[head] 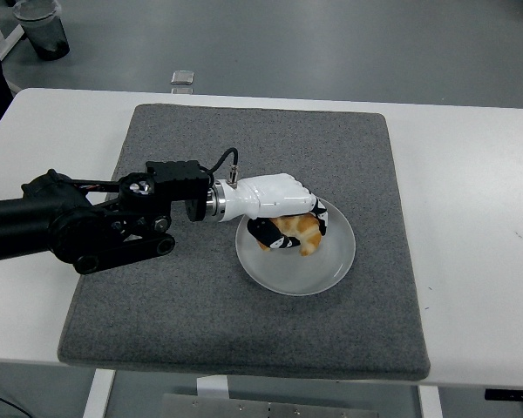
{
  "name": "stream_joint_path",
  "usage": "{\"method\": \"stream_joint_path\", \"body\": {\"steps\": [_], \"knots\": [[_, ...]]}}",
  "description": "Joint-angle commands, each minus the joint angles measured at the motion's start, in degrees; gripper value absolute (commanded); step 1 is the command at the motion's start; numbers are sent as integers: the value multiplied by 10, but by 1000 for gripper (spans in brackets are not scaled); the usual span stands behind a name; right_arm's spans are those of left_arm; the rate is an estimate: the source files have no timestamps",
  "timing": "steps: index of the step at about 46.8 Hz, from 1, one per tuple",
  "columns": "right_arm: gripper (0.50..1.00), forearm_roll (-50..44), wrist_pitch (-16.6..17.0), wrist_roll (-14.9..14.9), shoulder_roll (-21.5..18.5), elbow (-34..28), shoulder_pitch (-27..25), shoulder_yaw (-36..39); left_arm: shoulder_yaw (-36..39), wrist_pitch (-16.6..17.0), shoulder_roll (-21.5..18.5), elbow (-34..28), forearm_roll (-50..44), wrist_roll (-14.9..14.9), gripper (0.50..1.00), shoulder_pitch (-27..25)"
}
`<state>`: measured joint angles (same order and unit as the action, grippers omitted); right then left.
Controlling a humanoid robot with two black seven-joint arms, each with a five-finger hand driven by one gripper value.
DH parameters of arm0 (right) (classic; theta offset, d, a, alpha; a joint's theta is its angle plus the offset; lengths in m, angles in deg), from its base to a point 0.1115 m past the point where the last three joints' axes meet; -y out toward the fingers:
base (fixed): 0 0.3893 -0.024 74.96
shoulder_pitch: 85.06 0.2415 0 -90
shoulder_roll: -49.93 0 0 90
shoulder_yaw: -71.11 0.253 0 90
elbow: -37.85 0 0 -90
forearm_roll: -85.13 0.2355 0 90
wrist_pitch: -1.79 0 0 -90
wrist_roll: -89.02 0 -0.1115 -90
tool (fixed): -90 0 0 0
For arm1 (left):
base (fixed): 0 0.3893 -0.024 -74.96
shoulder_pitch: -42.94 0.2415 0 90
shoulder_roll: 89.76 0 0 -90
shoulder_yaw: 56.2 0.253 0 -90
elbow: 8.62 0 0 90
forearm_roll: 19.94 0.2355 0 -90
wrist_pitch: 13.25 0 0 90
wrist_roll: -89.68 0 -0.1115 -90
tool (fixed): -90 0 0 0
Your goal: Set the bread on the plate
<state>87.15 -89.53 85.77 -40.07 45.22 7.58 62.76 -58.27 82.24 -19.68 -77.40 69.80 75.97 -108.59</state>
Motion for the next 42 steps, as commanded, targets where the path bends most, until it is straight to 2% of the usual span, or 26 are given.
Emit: {"method": "stream_joint_path", "body": {"steps": [1,6,10,16,21,24,27,32,42], "knots": [[930,0,0,0,0,0,0,0,1,0,0,0,0,0,500,1],[932,0,0,0,0,0,0,0,1,0,0,0,0,0,516,6],[930,0,0,0,0,0,0,0,1,0,0,0,-1,0,593,7],[930,0,-1,0,0,-1,0,0,1,0,0,2,-1,0,623,12],[932,0,0,0,0,0,0,0,1,2,0,2,-1,0,730,12],[930,0,0,0,0,0,0,0,1,1,-1,2,-1,0,767,13],[930,0,0,0,0,0,0,0,0,2,-2,2,-2,1,872,14],[930,0,0,0,0,0,0,0,0,2,-3,1,-5,1,977,15],[930,0,0,0,0,0,0,0,-5,-4,-9,-6,-13,-1,996,12]]}}
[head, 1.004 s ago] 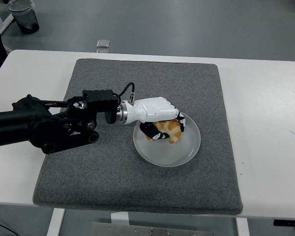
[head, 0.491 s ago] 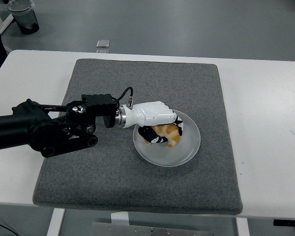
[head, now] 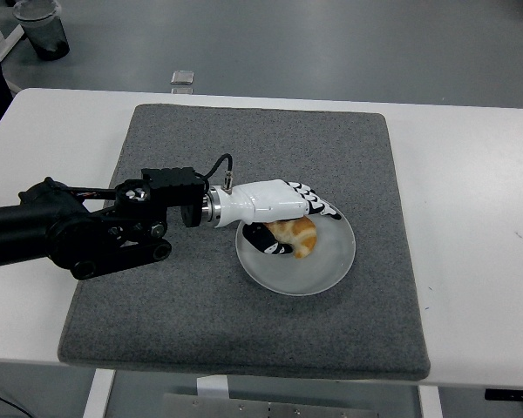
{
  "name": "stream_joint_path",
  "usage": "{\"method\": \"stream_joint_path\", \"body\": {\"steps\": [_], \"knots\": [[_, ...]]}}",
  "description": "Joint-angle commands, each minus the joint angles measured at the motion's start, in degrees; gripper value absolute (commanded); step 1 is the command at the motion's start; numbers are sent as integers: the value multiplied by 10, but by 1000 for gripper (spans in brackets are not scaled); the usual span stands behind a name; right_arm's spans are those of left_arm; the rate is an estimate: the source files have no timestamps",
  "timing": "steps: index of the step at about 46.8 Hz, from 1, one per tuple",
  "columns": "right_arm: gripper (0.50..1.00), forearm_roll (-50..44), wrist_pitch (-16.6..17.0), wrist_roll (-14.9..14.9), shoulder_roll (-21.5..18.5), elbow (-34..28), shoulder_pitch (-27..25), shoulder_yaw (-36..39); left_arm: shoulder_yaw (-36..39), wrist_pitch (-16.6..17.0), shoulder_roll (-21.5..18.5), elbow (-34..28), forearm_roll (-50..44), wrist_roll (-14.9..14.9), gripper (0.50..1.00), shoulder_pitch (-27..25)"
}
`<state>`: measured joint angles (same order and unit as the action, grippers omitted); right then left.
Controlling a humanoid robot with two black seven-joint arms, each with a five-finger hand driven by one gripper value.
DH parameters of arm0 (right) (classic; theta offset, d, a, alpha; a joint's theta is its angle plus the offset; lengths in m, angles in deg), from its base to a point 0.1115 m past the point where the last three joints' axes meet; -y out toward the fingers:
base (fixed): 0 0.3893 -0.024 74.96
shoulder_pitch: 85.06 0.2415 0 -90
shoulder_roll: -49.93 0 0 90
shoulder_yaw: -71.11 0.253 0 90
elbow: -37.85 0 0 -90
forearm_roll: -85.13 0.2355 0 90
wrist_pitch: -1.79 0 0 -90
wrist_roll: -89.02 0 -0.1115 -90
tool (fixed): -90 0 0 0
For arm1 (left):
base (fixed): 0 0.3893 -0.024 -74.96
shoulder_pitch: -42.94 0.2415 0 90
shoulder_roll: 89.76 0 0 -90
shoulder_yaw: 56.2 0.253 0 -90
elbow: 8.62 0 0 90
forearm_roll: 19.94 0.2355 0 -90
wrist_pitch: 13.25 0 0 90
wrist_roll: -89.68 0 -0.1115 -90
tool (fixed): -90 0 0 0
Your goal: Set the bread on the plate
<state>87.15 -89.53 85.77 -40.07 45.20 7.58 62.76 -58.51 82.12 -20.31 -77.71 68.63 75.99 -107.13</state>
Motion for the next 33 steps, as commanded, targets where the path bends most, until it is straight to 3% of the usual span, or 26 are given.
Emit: {"method": "stream_joint_path", "body": {"steps": [1,9,13,19,28,33], "knots": [[930,0,0,0,0,0,0,0,-3,-3,-3,-3,-2,-1,999,-2],[930,0,0,0,0,0,0,0,-7,-8,-24,-22,-60,-1,1000,-5],[930,0,0,0,0,-1,0,0,-11,-28,-35,-28,-117,-1,1000,-8],[932,0,0,0,0,0,0,0,-60,-92,-62,-33,-199,-1,1000,-9],[930,0,0,0,0,-1,0,0,-162,-228,-122,-32,-324,0,1000,-6],[930,0,0,0,0,0,0,0,-197,-267,-157,-18,-405,2,1000,-2]]}}
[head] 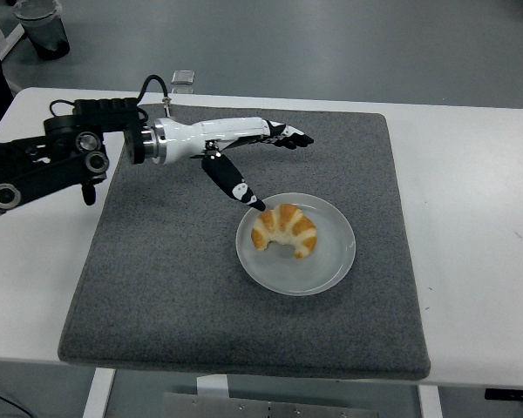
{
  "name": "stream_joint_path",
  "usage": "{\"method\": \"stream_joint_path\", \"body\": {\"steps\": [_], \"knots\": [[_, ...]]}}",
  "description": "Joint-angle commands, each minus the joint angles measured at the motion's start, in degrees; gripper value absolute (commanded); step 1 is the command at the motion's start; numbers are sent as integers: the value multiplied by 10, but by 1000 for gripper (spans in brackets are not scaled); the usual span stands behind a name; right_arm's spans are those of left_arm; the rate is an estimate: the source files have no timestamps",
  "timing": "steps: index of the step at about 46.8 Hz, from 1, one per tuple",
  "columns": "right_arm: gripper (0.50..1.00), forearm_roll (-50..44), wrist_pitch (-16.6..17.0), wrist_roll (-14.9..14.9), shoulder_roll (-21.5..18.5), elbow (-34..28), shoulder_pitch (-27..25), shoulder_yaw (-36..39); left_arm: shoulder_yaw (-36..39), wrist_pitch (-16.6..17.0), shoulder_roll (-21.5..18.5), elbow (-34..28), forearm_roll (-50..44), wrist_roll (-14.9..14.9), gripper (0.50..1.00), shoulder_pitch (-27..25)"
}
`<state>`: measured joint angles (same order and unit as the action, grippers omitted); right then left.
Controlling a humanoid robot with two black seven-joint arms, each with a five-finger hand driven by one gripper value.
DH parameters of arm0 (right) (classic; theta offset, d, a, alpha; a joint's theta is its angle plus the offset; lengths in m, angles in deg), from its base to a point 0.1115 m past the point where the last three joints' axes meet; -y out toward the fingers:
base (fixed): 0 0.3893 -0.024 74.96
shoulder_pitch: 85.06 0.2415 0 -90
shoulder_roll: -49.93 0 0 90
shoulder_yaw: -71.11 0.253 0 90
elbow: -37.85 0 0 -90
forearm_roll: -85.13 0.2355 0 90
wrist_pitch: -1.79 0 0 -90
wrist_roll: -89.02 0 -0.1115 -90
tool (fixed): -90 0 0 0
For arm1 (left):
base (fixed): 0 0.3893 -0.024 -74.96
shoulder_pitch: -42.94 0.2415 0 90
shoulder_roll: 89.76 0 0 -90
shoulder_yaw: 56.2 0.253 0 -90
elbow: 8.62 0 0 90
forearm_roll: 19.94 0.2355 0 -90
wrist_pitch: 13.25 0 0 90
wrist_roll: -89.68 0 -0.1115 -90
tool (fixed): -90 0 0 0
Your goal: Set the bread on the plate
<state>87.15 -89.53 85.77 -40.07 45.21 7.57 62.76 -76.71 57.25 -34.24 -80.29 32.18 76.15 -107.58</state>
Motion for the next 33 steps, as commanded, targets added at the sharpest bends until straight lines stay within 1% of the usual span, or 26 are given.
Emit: {"method": "stream_joint_path", "body": {"steps": [1,7,12,16,20,25,29,33], "knots": [[930,0,0,0,0,0,0,0,-18,-22,-23,11,-53,1,1000,2],[930,0,0,0,0,0,0,0,-19,-32,-43,37,-122,2,1000,3],[932,0,0,0,0,0,0,0,-17,-48,-55,59,-190,3,1000,6],[930,0,0,0,0,-1,0,0,-18,-57,-60,79,-254,6,1000,20],[930,0,0,0,0,0,0,0,-19,-59,-72,86,-308,6,1000,29],[932,0,0,0,0,0,0,0,-17,-64,-93,92,-342,6,1000,33],[930,0,0,0,0,-1,0,0,-21,-65,-96,94,-362,6,1000,49],[930,0,-1,0,0,0,0,0,-20,-65,-99,103,-402,6,1000,60]]}}
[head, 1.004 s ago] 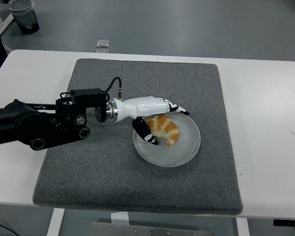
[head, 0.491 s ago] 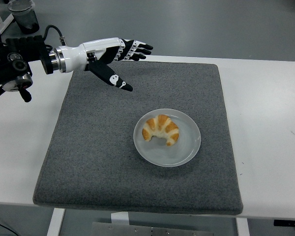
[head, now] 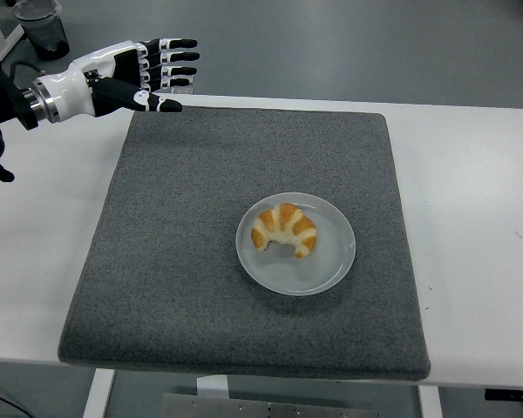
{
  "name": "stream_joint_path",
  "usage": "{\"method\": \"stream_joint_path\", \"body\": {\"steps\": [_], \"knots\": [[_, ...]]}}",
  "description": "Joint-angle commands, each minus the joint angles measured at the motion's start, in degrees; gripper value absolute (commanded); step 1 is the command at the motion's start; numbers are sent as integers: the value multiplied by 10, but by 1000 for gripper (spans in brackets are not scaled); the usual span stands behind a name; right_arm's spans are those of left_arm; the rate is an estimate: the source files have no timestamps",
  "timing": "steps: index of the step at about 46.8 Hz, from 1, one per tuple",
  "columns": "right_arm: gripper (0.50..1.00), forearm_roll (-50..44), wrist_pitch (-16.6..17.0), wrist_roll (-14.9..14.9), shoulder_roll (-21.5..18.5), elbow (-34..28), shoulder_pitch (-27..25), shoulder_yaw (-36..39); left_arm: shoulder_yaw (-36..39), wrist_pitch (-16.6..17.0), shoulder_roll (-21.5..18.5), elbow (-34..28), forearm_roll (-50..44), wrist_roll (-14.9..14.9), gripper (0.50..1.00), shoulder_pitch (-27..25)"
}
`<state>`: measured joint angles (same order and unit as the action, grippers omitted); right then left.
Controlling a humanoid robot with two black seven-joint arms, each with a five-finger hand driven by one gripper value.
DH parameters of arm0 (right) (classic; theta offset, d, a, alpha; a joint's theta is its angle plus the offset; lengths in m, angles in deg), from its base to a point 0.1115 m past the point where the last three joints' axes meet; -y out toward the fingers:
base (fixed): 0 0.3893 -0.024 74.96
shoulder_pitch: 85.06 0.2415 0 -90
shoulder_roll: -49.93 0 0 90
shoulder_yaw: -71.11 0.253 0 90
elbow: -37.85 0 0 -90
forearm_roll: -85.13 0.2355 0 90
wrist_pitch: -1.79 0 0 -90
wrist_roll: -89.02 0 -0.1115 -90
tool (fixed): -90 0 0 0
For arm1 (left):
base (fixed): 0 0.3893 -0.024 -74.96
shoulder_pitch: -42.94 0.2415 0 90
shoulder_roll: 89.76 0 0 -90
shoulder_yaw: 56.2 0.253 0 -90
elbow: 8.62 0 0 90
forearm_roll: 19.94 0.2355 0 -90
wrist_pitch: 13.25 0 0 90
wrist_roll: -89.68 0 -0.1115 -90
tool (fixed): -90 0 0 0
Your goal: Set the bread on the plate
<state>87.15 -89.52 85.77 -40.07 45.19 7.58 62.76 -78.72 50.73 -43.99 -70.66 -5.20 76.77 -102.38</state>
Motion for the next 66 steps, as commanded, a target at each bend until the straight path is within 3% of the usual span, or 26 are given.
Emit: {"method": "stream_joint_path", "body": {"steps": [1,14,34,41,66], "knots": [[930,0,0,0,0,0,0,0,0,0,-2,10,-41,0,1000,12],[930,0,0,0,0,0,0,0,1,-1,7,82,-176,1,1000,28],[930,-1,0,0,0,0,0,-2,1,1,17,84,-313,16,1000,48],[932,-1,4,0,0,7,0,-1,1,2,24,85,-320,30,1000,55],[932,-2,5,0,0,7,0,-2,0,4,25,86,-321,31,1000,59]]}}
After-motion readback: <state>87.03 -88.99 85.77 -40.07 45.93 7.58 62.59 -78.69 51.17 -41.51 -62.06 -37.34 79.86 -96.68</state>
